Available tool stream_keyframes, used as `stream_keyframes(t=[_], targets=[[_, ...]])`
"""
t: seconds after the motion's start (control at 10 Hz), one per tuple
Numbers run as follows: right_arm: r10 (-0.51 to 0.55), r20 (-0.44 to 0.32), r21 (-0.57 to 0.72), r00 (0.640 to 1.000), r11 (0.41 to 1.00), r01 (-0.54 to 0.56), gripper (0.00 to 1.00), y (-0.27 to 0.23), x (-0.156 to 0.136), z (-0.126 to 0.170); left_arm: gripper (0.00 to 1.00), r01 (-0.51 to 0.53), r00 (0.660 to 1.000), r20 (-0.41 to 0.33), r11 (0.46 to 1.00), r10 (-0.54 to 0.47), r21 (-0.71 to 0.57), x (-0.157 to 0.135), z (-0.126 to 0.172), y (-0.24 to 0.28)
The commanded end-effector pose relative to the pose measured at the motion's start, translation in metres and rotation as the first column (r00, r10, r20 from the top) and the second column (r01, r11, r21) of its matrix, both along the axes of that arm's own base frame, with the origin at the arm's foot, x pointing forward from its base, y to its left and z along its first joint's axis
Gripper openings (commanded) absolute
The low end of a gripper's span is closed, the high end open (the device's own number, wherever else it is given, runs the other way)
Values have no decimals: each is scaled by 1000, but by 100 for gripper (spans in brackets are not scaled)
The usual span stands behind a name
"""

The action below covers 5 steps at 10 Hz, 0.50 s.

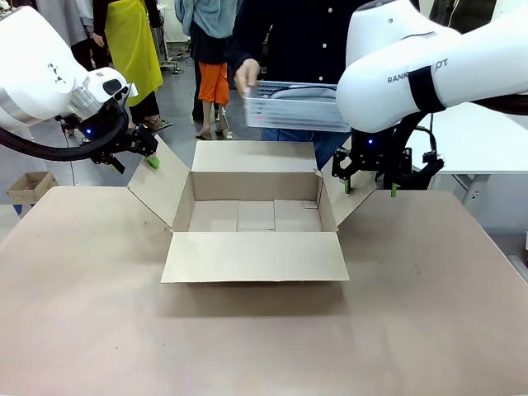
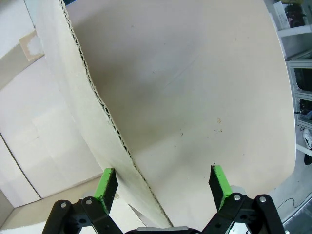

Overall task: Pack the gift set into the box.
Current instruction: Lift both hands away from the flaps of the Package Box.

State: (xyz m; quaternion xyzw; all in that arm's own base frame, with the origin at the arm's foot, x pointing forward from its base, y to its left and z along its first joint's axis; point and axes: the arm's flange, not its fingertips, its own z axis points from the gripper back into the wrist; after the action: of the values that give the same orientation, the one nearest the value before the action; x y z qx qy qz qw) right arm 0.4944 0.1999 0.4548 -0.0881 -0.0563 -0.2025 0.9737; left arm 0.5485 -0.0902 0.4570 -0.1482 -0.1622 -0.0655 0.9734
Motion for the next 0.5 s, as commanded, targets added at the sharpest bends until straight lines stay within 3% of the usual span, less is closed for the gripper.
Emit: stream_keyframes(t=[0.0,0.4], targets=[[5,5,-20,1000,1000,-5,100,-1,4,3,100,-11,1000,5,1000,11,13,-1,1,1],[5,5,-20,1000,1000,-5,100,-1,4,3,100,-11,1000,5,1000,11,13,-1,1,1]])
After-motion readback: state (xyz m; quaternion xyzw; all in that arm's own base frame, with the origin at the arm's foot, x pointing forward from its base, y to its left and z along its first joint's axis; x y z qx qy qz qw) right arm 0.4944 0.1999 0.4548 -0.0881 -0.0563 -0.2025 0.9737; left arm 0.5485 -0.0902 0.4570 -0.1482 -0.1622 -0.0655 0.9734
